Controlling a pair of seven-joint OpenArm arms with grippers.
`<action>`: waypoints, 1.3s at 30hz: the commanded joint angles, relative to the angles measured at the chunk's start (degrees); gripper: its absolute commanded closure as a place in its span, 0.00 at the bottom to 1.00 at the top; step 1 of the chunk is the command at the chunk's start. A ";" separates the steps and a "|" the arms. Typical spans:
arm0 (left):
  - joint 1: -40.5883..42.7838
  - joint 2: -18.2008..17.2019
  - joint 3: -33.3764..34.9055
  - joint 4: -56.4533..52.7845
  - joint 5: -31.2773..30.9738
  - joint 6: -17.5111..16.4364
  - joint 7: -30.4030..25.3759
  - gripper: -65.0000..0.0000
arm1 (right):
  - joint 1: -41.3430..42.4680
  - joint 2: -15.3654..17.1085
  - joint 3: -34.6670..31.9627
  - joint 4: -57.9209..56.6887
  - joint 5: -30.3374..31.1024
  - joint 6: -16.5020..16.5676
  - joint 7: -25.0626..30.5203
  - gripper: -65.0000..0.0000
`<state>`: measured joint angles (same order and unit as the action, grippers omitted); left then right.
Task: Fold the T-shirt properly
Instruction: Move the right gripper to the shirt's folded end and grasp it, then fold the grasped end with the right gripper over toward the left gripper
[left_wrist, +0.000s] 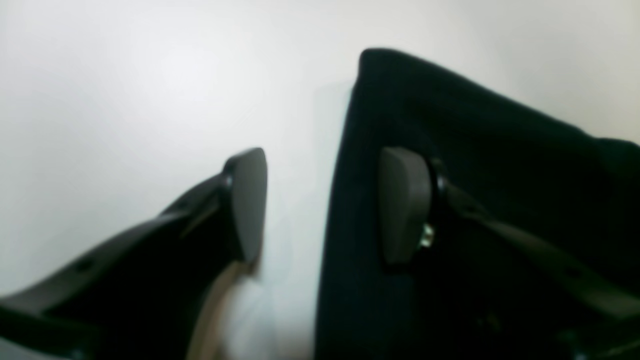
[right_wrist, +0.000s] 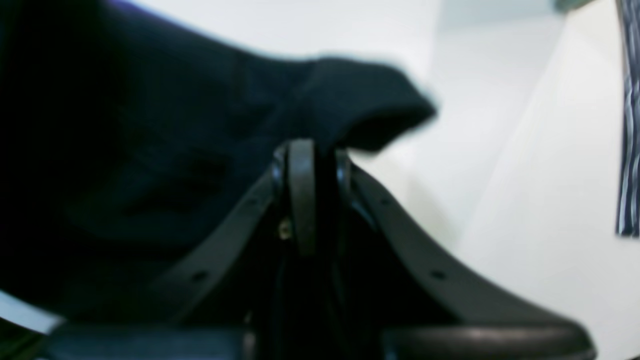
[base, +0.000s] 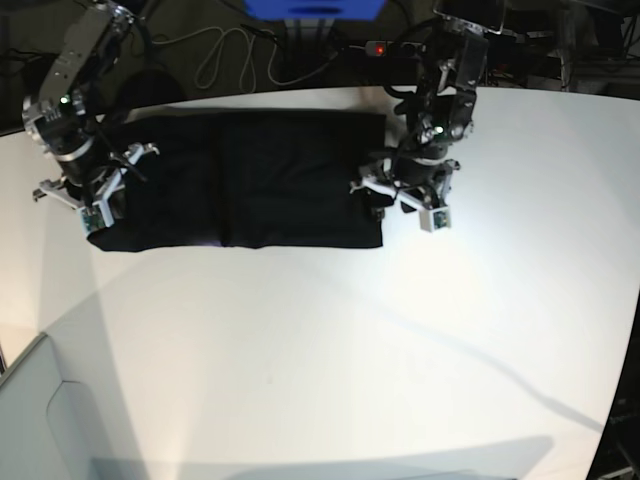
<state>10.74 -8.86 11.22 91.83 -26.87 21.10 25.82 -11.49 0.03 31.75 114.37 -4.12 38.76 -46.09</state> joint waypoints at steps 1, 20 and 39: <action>0.29 0.12 0.25 -0.54 -0.86 0.39 2.53 0.47 | 0.63 -0.16 -1.02 3.04 1.35 1.24 0.85 1.00; -0.85 0.03 0.16 -1.94 -0.86 0.39 2.62 0.47 | 4.67 -7.99 -38.47 -6.45 1.17 1.24 -0.46 1.00; 4.51 -4.63 -1.86 14.15 -0.95 0.92 3.06 0.47 | 9.24 -9.03 -41.02 -7.95 1.35 1.24 4.20 1.00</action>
<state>15.57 -13.21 9.69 104.99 -28.05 22.04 30.04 -3.07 -8.32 -9.15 105.38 -4.12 38.79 -43.57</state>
